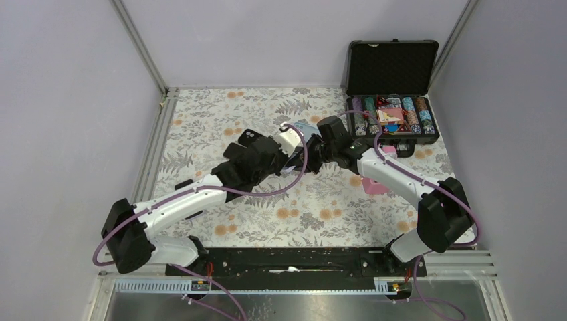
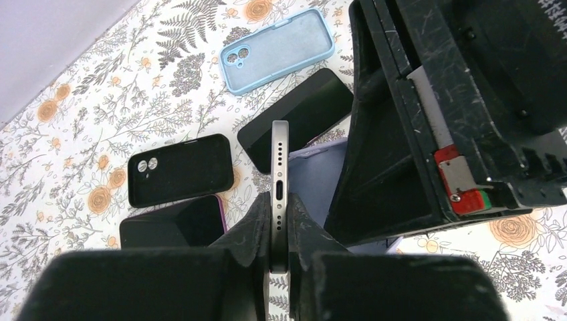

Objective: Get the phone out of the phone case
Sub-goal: Remove the phone case from the phone, then place the phone case at the center of the board, then place the phone at the center of the board, then move the phone to the center of the board.

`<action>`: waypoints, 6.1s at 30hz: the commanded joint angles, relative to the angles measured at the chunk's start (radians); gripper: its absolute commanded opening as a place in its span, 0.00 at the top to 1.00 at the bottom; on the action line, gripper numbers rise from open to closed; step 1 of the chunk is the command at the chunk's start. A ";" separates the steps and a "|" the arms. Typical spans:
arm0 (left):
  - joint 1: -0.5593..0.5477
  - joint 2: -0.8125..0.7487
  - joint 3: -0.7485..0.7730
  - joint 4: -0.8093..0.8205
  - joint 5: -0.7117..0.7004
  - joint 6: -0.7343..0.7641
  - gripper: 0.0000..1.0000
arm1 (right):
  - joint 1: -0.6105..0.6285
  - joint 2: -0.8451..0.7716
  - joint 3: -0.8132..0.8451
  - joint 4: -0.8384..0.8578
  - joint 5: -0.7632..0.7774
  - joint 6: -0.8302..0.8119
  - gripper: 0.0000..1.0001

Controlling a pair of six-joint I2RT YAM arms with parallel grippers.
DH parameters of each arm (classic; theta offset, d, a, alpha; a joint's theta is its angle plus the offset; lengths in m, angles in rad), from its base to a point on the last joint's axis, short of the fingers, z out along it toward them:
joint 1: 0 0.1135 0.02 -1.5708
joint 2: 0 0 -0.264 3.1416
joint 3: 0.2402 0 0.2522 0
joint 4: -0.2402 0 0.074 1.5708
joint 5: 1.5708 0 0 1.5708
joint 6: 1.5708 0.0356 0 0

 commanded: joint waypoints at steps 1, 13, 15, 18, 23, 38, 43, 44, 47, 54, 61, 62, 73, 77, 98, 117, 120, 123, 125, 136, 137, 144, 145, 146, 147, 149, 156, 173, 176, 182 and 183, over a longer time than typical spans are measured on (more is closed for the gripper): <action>0.005 0.022 0.012 0.061 -0.021 -0.007 1.00 | 0.017 -0.032 0.060 0.089 -0.109 -0.021 1.00; 0.176 -0.162 0.126 -0.031 -0.077 -0.002 1.00 | -0.058 0.031 0.059 -0.112 -0.157 -0.442 1.00; 0.220 -0.207 0.128 -0.034 -0.056 0.000 1.00 | -0.061 0.042 0.060 -0.149 -0.133 -0.501 1.00; 0.273 -0.266 0.126 -0.053 -0.017 -0.011 1.00 | -0.072 0.069 0.035 -0.160 -0.112 -0.558 1.00; 0.283 -0.337 0.098 -0.080 -0.034 -0.011 1.00 | -0.085 0.125 0.018 -0.180 -0.062 -0.639 1.00; 0.191 -0.322 -0.077 -0.156 0.035 -0.073 1.00 | -0.095 0.259 0.057 -0.214 0.130 -0.731 0.40; 0.086 -0.225 -0.104 -0.144 -0.033 -0.085 1.00 | -0.105 0.173 0.084 -0.290 0.234 -0.788 0.13; 0.064 -0.206 -0.102 -0.141 -0.047 -0.089 1.00 | -0.111 0.155 0.090 -0.309 0.247 -0.796 0.12; 0.009 -0.143 -0.084 -0.138 -0.073 -0.103 1.00 | -0.133 0.084 0.093 -0.348 0.299 -0.809 0.11; -0.117 -0.020 -0.069 -0.134 -0.114 -0.030 1.00 | -0.258 -0.126 0.073 -0.384 0.317 -0.790 0.10; -0.161 0.079 -0.038 -0.127 -0.156 0.021 1.00 | -0.340 -0.227 0.088 -0.381 0.202 -0.767 0.09; -0.174 0.101 -0.037 -0.123 -0.157 0.019 1.00 | -0.349 -0.232 0.091 -0.381 0.189 -0.757 0.09; -0.370 0.322 -0.016 -0.158 -0.103 -0.188 1.00 | -0.395 -0.253 0.041 -0.266 0.070 -0.641 0.11; -0.388 0.399 -0.002 -0.170 -0.046 -0.255 0.99 | -0.398 -0.261 0.003 -0.233 0.054 -0.616 0.12; -0.468 0.706 0.049 -0.059 0.139 -0.482 0.79 | -0.460 -0.398 -0.042 -0.330 0.126 -0.659 0.13; -0.469 0.827 -0.124 0.140 -0.145 -0.327 0.70 | -0.473 -0.442 -0.065 -0.332 0.089 -0.626 0.14; -0.439 0.806 -0.124 0.150 -0.082 -0.352 0.57 | -0.474 -0.442 -0.068 -0.331 0.082 -0.619 0.14; -0.413 0.776 -0.123 0.154 -0.047 -0.382 0.44 | -0.476 -0.440 -0.069 -0.330 0.073 -0.614 0.14; -0.399 0.752 -0.126 0.148 -0.036 -0.398 0.36 | -0.476 -0.445 -0.072 -0.330 0.068 -0.611 0.14; -0.352 0.372 -0.208 0.054 0.027 -0.489 0.17 | -0.480 -0.456 -0.080 -0.329 0.048 -0.608 0.14; -0.352 0.344 -0.196 0.035 0.023 -0.499 0.17 | -0.480 -0.453 -0.084 -0.329 0.043 -0.609 0.14; -0.354 0.244 -0.145 -0.036 0.049 -0.554 0.18 | -0.482 -0.475 -0.103 -0.328 0.032 -0.606 0.15; -0.353 0.236 -0.136 -0.058 0.024 -0.564 0.17 | -0.482 -0.479 -0.106 -0.328 0.030 -0.607 0.15; -0.353 0.230 -0.124 -0.074 0.005 -0.565 0.15 | -0.482 -0.481 -0.110 -0.329 0.027 -0.608 0.15; -0.352 0.222 -0.109 -0.093 -0.014 -0.564 0.12 | -0.483 -0.484 -0.113 -0.329 0.026 -0.610 0.15; -0.350 0.204 -0.079 -0.126 -0.038 -0.569 0.02 | -0.483 -0.487 -0.119 -0.328 0.021 -0.610 0.15; -0.353 0.130 -0.073 -0.179 0.032 -0.584 0.43 | -0.483 -0.486 -0.129 -0.326 0.016 -0.609 0.15; -0.461 0.155 -0.228 -0.239 0.191 -0.641 1.00 | -0.483 -0.472 -0.183 -0.270 -0.016 -0.596 0.19; -0.461 0.165 -0.240 -0.232 0.208 -0.648 1.00 | -0.483 -0.474 -0.184 -0.270 -0.014 -0.594 0.19; -0.445 0.170 -0.251 -0.255 0.156 -0.661 1.00 | -0.483 -0.474 -0.187 -0.269 -0.015 -0.591 0.19; -0.437 0.181 -0.249 -0.262 0.148 -0.661 1.00 | -0.483 -0.475 -0.188 -0.269 -0.015 -0.591 0.20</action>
